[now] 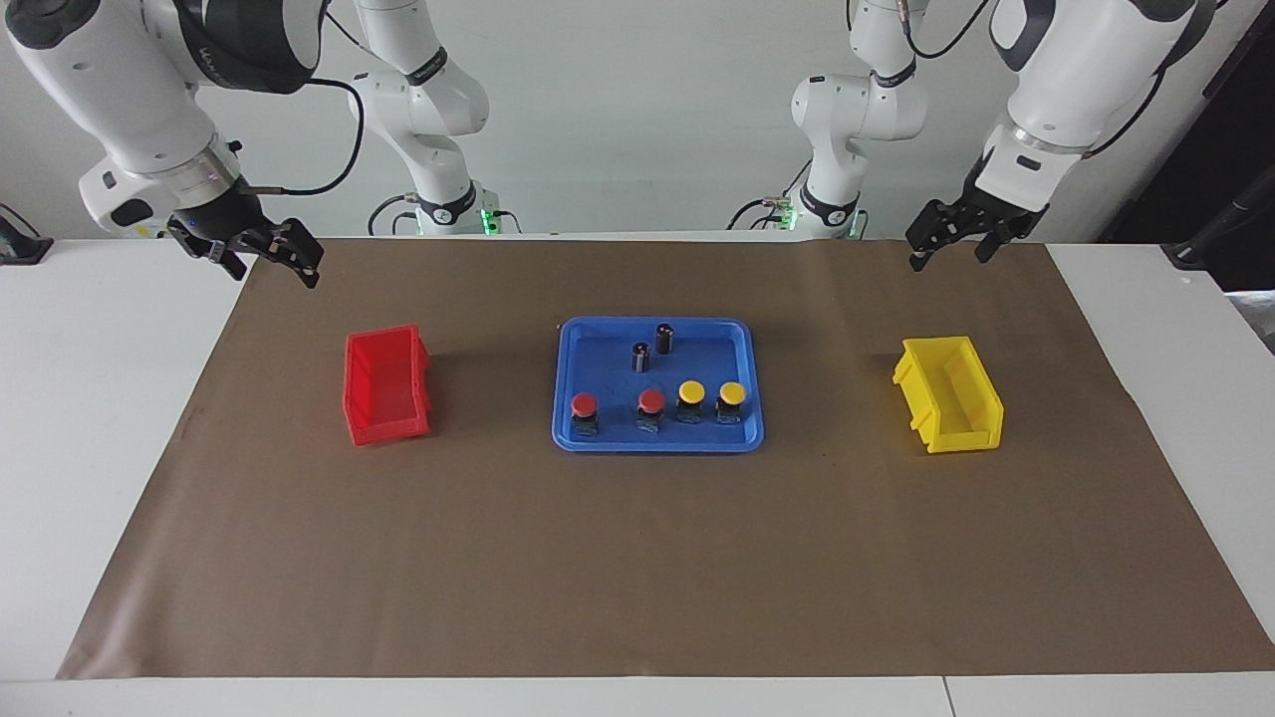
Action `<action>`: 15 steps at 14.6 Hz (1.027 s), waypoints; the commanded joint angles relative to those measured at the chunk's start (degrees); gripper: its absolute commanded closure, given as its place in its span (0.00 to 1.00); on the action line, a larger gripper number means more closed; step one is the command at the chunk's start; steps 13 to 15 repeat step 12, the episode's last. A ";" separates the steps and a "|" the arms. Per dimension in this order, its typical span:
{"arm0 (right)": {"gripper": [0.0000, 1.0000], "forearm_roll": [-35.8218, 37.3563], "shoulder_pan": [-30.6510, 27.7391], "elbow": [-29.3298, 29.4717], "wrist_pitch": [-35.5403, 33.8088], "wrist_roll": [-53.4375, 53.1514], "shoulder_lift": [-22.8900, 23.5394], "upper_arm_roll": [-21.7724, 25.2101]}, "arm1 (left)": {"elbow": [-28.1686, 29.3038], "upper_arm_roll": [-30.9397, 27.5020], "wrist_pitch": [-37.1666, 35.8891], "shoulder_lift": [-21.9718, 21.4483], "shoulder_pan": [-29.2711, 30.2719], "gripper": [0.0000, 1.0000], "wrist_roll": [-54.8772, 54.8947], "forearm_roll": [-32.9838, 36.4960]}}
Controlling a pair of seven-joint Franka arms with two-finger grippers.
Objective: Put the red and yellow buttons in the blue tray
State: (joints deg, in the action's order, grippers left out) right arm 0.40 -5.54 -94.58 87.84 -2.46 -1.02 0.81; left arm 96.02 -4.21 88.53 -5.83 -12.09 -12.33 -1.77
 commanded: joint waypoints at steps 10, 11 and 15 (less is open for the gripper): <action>0.00 0.22 -0.35 -1.40 0.14 1.32 -1.26 -0.29 | -0.75 0.43 -0.38 0.12 4.62 0.00 11.70 1.41; 0.00 0.22 -0.35 -1.40 0.14 1.23 -1.26 -0.29 | -0.66 0.43 -0.38 0.12 4.70 0.00 12.32 1.59; 0.00 0.22 -0.35 -1.40 0.22 1.32 -1.26 -0.29 | -0.57 0.61 -0.38 0.12 4.62 0.00 12.42 1.59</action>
